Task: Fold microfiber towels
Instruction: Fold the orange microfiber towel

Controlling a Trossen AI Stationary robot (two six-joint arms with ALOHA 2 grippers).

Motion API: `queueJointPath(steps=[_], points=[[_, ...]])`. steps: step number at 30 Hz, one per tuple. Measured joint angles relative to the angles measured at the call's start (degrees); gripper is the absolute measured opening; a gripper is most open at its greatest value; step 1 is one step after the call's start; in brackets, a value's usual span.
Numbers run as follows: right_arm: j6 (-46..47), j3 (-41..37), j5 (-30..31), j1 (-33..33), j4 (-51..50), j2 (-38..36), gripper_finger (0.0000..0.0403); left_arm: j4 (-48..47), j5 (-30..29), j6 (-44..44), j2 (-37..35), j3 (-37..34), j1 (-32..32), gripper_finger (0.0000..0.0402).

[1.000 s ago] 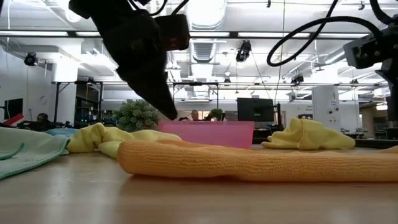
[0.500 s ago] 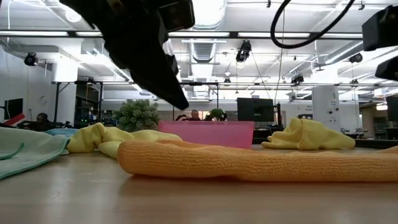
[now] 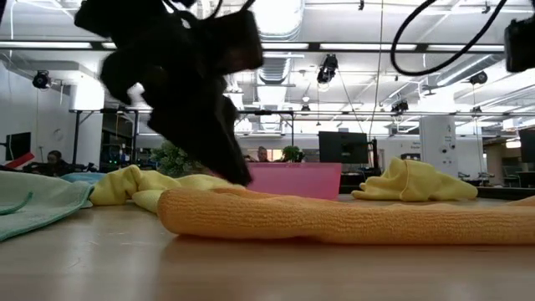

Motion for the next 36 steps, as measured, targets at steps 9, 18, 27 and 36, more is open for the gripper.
queueJointPath(steps=[9,18,27,36], points=[[-0.6,-0.4,10.9,1.2,-0.3,-4.4,0.0068,-10.3,-14.1,6.9,-5.3,-1.3,4.4,0.0171],[13.4,-0.5,3.3,2.1,-4.8,-3.4,0.0095,-9.7,-13.5,7.4,-2.3,-5.6,9.0,0.0171],[21.8,-3.1,-0.3,3.2,-6.7,-3.4,0.0178,-15.8,-14.8,1.7,-3.2,-8.4,9.7,0.0171],[25.1,-7.3,-4.2,3.2,-1.9,-3.4,0.0252,-20.4,-16.5,1.0,-5.1,-8.7,9.7,0.0171]])
